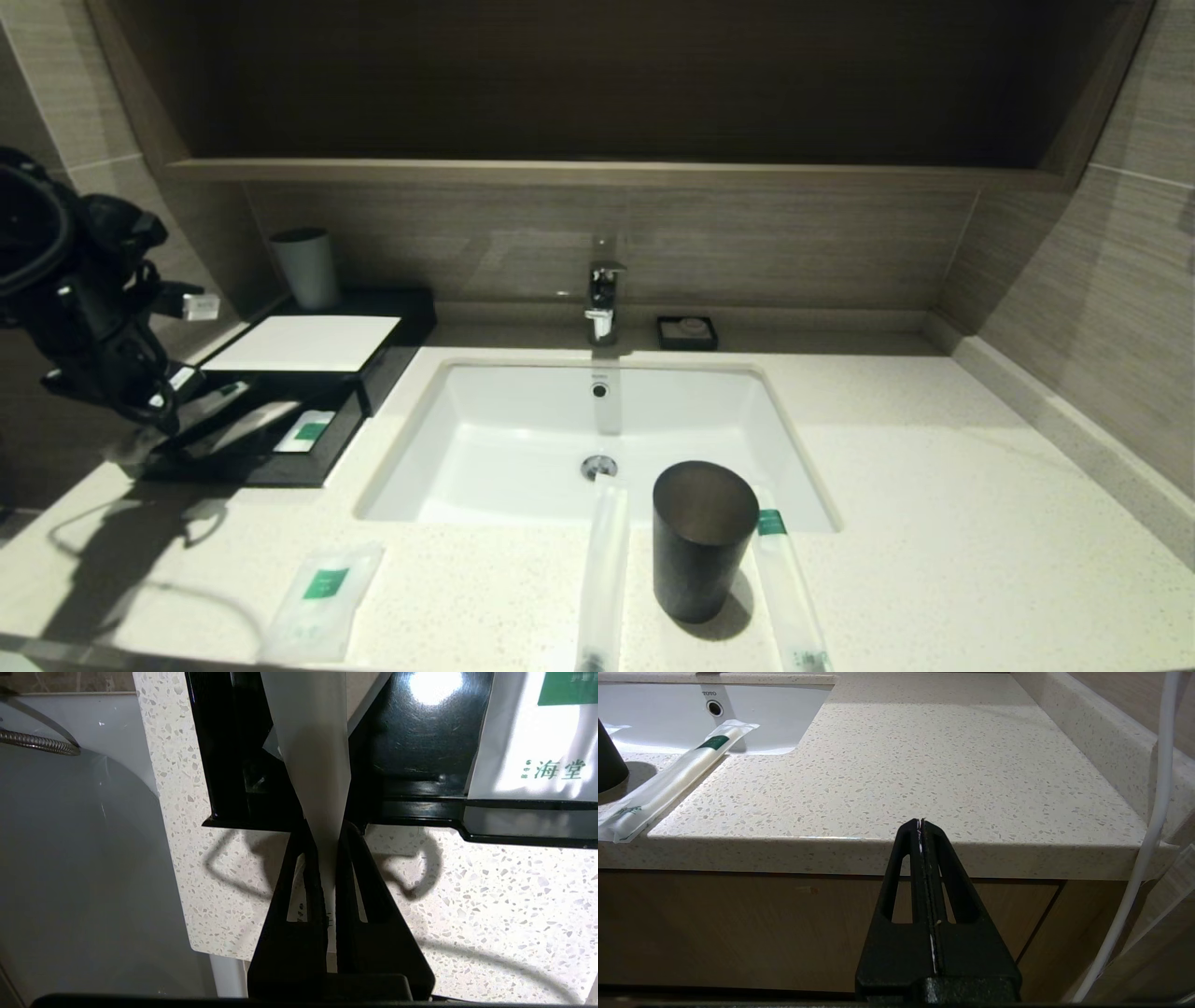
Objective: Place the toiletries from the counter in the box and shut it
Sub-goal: Place the bathroom toiletry into the drawer
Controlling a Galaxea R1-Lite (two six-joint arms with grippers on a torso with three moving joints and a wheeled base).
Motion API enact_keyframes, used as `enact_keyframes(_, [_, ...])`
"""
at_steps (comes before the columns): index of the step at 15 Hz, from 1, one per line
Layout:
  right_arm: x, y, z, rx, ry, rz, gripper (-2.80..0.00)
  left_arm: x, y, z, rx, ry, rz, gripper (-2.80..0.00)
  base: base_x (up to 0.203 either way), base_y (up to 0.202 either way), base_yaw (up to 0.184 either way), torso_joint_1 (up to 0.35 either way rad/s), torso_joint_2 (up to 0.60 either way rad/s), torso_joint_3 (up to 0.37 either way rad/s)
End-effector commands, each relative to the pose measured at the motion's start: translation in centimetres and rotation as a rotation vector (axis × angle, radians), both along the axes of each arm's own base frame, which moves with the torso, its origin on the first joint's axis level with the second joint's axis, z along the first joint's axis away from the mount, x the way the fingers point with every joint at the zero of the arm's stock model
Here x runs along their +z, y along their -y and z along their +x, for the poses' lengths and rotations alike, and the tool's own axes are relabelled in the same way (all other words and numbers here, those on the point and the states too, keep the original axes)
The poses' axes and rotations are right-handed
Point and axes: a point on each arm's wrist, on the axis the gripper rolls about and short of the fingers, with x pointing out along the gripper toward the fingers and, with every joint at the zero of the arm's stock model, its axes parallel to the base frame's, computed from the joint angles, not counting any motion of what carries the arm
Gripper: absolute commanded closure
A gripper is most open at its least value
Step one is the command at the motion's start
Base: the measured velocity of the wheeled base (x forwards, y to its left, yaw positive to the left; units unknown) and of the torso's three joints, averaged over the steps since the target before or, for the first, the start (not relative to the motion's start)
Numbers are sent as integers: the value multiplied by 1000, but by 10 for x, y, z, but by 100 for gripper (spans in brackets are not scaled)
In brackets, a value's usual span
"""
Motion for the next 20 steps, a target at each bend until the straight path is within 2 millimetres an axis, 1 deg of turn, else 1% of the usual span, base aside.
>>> enact_keyframes(1, [0,0,0,0,0,-1,0,-4,-1,3,3,-9,-3,0,0,0,0,0,0,0])
enact_keyframes(4, [0,0,0,0,0,-1,0,-9,-1,9,13,-1,-8,0,0,0,0,0,0,0])
enact_keyframes(6, [0,0,0,0,0,-1,0,-9,0,11,34,26,-15,0,0,0,0,0,0,0])
enact_keyframes(10, [0,0,0,0,0,-1,0,-11,9,18,34,56,-21,0,0,0,0,0,0,0])
enact_keyframes(20, [0,0,0,0,0,-1,0,-23,6,34,49,99,-23,0,0,0,0,0,0,0])
